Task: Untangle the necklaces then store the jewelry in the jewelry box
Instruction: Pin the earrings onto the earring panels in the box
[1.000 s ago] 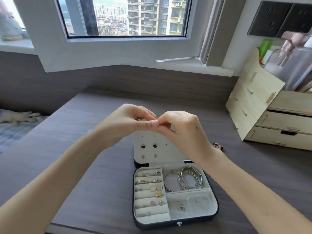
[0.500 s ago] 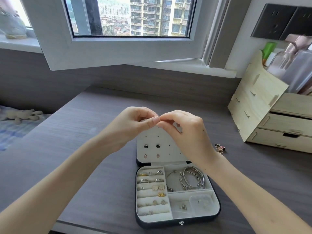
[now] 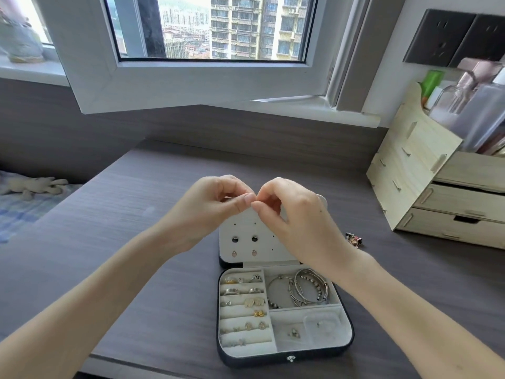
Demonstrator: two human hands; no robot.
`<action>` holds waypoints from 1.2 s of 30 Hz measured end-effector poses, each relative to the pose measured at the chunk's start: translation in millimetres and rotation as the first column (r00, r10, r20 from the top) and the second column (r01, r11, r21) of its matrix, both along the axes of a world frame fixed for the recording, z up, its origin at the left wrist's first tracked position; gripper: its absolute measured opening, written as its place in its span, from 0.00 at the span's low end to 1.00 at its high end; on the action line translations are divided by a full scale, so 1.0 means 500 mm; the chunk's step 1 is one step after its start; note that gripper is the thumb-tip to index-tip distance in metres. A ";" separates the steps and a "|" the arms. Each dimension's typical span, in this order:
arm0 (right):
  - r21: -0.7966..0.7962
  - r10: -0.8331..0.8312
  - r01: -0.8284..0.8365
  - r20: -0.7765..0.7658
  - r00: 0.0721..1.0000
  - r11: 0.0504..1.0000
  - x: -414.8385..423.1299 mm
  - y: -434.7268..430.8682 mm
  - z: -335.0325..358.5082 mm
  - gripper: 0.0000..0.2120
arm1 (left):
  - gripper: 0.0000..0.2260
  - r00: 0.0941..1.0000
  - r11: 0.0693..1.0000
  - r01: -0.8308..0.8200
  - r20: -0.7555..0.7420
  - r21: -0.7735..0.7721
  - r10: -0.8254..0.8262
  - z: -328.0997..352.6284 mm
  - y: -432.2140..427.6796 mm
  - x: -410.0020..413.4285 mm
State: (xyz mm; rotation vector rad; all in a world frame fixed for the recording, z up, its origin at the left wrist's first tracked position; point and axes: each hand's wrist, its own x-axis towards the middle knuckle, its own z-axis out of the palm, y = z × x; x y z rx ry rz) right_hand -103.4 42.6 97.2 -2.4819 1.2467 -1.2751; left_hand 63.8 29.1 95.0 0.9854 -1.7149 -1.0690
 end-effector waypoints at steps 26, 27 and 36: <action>0.373 0.375 -0.398 0.135 0.917 0.838 -0.048 -0.023 0.020 0.03 | 0.07 0.982 0.990 0.128 0.146 -0.054 -0.118 0.007 0.003 -0.003; 0.378 0.369 -0.399 0.151 0.917 0.836 -0.046 -0.024 0.019 0.02 | 0.07 0.982 0.990 0.130 0.141 -0.056 -0.122 0.009 0.004 -0.003; 0.386 0.282 -0.355 0.234 0.931 0.851 -0.030 -0.021 0.015 0.02 | 0.06 0.980 0.986 0.164 0.111 0.012 -0.164 0.011 -0.005 0.009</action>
